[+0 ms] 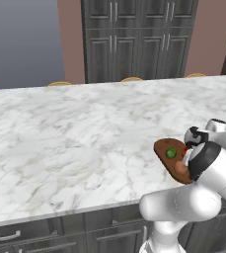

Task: Place the avocado, onion, tomato, and bell pepper on the cutting board.

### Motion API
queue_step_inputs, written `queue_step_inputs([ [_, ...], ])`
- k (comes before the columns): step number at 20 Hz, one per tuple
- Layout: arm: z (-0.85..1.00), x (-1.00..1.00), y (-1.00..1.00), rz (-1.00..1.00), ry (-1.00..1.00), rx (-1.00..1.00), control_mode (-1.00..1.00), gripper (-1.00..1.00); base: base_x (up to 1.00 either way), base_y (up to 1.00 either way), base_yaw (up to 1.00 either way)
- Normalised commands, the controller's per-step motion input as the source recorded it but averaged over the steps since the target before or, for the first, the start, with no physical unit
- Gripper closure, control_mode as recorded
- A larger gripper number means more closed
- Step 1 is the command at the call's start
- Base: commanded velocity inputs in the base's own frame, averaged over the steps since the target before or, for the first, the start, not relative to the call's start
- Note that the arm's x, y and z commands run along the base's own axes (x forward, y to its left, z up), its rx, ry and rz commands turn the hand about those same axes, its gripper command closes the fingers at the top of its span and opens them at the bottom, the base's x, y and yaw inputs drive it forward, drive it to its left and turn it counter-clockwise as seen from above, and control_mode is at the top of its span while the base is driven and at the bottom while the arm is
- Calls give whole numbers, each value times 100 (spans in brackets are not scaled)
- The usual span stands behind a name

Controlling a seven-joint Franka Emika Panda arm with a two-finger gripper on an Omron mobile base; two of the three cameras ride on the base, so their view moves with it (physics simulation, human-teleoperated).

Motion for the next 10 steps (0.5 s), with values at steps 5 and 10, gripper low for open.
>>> queue_step_inputs([
  [5,20,-1,0,0,0,0,-100,-100,0,0,0],
  [10,23,-1,5,0,0,1,-100,-100,0,0,0],
])
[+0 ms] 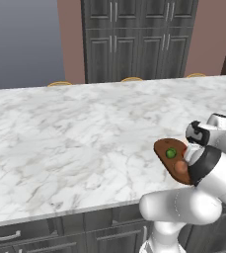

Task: Place the avocado, onion, tomato, and bell pepper on the cutting board.

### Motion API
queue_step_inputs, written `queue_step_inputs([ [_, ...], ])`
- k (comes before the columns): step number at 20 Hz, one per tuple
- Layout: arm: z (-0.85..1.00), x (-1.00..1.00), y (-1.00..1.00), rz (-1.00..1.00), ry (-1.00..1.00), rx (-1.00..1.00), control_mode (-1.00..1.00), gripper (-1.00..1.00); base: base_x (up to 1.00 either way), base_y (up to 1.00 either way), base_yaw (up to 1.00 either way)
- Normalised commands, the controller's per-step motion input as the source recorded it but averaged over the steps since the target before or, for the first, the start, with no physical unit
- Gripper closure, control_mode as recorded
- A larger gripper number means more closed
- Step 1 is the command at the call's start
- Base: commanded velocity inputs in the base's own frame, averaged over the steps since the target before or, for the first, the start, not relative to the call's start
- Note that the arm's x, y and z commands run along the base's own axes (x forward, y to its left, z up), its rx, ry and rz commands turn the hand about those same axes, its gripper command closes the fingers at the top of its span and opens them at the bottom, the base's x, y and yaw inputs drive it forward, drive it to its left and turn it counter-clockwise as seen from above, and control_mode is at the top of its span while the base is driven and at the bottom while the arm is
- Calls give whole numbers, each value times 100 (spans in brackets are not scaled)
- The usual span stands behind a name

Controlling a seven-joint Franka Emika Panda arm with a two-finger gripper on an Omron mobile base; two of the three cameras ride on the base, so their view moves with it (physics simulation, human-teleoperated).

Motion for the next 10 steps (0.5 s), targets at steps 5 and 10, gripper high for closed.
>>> queue_step_inputs([
  [5,-16,9,20,0,7,0,-100,-100,0,0,0],
  [10,-3,3,1,-7,9,4,-100,-100,0,0,0],
])
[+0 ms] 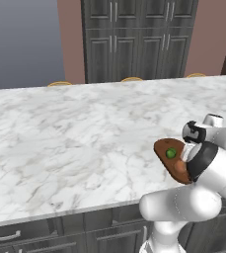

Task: Place the avocado, onion, tomato, and bell pepper on the cutting board.

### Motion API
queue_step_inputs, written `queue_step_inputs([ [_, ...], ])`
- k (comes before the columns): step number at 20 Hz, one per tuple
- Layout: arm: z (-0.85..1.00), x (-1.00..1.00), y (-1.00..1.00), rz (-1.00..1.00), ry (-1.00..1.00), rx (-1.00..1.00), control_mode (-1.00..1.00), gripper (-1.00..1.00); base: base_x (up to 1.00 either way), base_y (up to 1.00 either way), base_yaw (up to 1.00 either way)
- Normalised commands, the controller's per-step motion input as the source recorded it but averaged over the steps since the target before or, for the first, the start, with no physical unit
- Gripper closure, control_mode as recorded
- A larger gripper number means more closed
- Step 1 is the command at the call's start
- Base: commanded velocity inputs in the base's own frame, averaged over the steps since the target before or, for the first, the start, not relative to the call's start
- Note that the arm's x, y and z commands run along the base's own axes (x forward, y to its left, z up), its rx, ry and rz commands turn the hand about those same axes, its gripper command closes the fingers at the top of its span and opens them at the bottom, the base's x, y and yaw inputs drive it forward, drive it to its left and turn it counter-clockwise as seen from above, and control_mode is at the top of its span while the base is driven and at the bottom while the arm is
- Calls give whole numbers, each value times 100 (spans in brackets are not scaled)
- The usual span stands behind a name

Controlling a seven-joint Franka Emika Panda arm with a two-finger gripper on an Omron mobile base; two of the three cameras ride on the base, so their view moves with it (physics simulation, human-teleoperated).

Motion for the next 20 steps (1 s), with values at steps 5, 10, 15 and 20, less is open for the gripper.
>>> queue_step_inputs([
  [5,-8,0,-2,-18,28,8,-100,-100,0,0,0],
  [10,0,0,-1,-23,26,21,-100,-100,0,0,0],
  [15,0,1,1,-12,0,3,-100,-100,0,0,0],
  [20,0,14,0,0,0,-8,-100,-100,0,0,0],
])
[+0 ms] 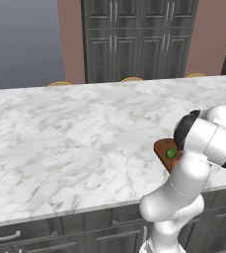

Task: Place the avocado, onion, tomato, and bell pepper on the cutting board.

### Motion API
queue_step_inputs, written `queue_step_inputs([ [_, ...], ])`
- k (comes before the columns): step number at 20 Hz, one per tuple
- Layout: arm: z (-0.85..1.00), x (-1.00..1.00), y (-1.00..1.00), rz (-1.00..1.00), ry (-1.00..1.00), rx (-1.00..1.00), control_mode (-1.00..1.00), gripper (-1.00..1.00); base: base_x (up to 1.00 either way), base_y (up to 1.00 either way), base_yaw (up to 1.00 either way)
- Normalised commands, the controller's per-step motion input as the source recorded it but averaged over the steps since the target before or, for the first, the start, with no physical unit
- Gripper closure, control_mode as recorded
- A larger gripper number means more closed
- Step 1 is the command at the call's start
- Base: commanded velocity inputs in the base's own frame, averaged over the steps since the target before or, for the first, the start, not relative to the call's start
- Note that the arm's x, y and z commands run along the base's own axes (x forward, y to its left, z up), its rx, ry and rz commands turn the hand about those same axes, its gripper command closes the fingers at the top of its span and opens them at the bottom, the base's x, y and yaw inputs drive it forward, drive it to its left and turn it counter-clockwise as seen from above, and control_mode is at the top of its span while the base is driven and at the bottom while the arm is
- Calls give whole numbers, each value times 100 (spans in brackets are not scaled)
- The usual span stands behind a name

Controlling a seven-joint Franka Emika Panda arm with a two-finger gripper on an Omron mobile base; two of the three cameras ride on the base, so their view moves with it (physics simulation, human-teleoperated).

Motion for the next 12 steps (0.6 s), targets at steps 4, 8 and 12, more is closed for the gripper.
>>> queue_step_inputs([
  [4,0,12,1,0,-5,-14,-100,-100,0,0,0],
  [8,0,1,0,0,-15,-9,-100,-100,0,0,0],
  [12,3,0,0,0,-24,-4,-100,-100,0,0,0],
])
